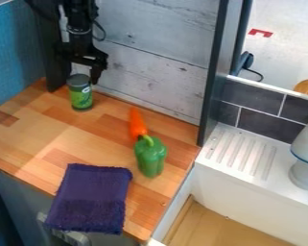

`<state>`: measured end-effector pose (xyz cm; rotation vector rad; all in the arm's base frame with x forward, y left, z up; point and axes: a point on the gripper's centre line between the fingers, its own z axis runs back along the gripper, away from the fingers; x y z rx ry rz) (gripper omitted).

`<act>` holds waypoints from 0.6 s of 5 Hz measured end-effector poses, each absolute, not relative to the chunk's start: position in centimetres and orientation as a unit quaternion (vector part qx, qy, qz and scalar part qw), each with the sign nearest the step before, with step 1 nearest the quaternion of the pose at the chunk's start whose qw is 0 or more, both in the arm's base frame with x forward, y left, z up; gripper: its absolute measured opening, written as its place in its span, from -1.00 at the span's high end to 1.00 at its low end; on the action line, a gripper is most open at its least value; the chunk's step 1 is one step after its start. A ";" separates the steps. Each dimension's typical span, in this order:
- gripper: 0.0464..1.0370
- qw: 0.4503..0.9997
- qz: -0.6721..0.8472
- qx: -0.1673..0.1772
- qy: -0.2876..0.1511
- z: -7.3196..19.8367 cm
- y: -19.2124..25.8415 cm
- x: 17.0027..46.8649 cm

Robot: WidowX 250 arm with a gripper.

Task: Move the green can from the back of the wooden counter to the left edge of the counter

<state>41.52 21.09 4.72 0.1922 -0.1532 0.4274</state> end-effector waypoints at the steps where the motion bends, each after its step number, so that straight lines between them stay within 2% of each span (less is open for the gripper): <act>1: -0.93 0.969 0.215 0.096 -0.078 4.7 21.4 41.4; 3: -0.64 0.969 0.214 0.095 -0.083 4.5 21.4 41.6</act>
